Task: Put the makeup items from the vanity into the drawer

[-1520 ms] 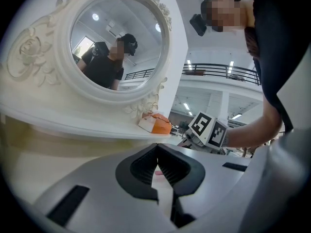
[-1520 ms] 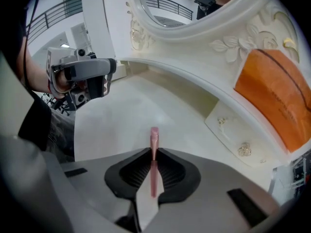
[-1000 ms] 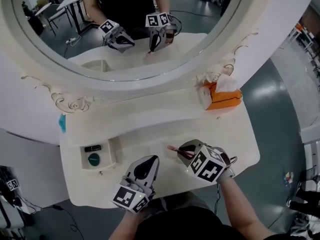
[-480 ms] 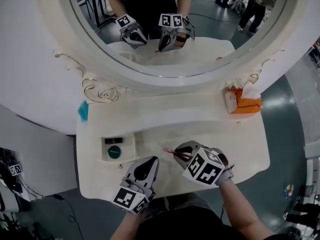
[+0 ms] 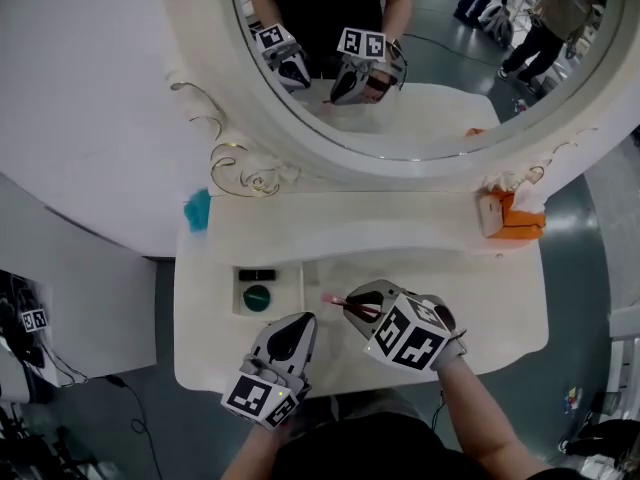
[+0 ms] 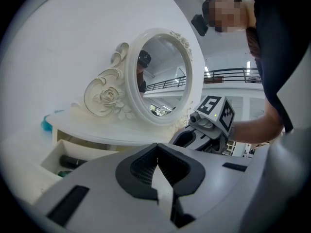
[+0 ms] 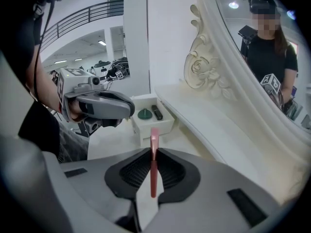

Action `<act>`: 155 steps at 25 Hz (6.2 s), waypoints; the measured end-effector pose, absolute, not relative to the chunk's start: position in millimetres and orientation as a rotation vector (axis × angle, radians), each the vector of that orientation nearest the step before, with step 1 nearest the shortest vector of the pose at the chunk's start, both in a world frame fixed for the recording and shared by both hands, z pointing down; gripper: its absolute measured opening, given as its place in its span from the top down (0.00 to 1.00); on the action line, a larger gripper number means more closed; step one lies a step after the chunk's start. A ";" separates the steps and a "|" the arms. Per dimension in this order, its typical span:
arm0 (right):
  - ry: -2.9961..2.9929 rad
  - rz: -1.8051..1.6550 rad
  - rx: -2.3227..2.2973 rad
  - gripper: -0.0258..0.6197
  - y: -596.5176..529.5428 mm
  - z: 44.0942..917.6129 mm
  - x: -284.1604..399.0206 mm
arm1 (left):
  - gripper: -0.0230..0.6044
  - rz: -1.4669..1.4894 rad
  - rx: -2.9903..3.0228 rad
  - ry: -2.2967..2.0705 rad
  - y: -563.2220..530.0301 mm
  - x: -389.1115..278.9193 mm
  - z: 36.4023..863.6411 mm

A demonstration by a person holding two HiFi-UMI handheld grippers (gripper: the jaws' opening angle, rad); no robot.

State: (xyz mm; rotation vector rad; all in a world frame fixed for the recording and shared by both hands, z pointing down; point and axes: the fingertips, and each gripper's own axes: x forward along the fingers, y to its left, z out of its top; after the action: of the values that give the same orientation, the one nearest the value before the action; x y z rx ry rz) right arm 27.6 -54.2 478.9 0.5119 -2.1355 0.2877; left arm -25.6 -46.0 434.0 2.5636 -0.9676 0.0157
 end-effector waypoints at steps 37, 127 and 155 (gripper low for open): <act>-2.079 0.129 0.165 0.87 -77.2 495.2 -126.2 | 0.94 -0.029 2.419 -1.255 -68.5 -182.0 442.6; -2.174 0.404 0.835 0.93 -64.8 470.6 -67.2 | 0.94 0.067 2.634 -0.731 -87.8 -136.6 440.7; -2.306 0.379 0.884 0.93 21.7 447.7 -31.2 | 0.94 -0.006 2.569 -0.962 -3.2 -113.9 424.1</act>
State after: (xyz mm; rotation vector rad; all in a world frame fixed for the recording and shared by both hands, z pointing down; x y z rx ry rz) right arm -31.2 21.7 447.7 0.8838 -2.3056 0.3794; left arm -113.9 -3.2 424.1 2.5688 -0.9615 -0.0061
